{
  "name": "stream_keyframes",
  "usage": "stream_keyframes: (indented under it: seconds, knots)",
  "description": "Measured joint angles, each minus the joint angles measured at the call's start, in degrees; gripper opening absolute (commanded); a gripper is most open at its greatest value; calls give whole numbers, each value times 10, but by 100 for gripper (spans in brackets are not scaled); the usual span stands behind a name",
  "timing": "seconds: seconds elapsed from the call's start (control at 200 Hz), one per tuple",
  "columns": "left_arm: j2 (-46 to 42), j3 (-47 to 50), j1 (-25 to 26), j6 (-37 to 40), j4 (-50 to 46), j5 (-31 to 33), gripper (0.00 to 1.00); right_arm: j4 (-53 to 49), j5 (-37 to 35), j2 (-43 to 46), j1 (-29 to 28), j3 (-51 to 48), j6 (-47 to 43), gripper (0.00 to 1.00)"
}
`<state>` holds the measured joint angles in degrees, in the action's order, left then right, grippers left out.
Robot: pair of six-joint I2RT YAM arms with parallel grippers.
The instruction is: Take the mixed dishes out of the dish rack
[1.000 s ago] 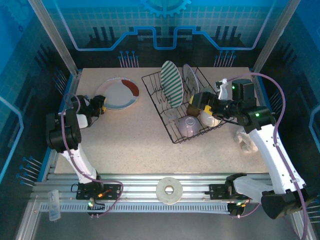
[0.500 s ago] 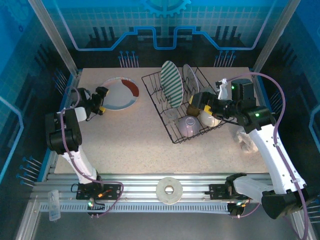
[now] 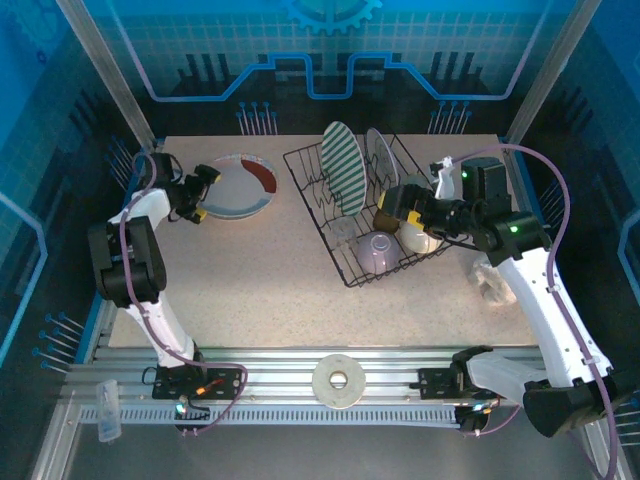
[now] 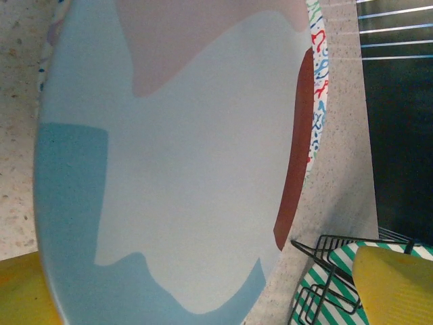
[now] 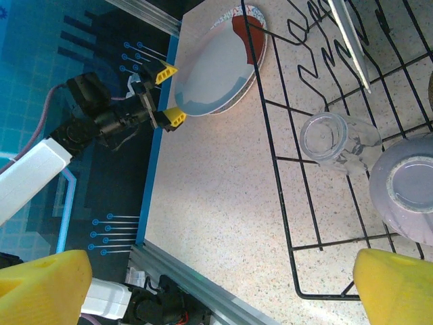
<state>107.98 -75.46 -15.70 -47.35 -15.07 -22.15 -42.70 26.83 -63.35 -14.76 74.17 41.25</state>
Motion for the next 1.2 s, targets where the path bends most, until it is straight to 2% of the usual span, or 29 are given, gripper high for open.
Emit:
stream_keyframes:
  seconds: [0.27, 0.58, 1.201]
  knots:
    - [25, -48, 2, 10, -96, 12, 99, 1, -4, 0, -2, 2, -2, 100]
    - [58, -87, 7, 13, -158, 19, 99, 2, -3, -10, -3, 2, -3, 100]
    - [64, -112, 17, 12, -169, 52, 99, 3, -3, -30, -3, 7, -11, 100]
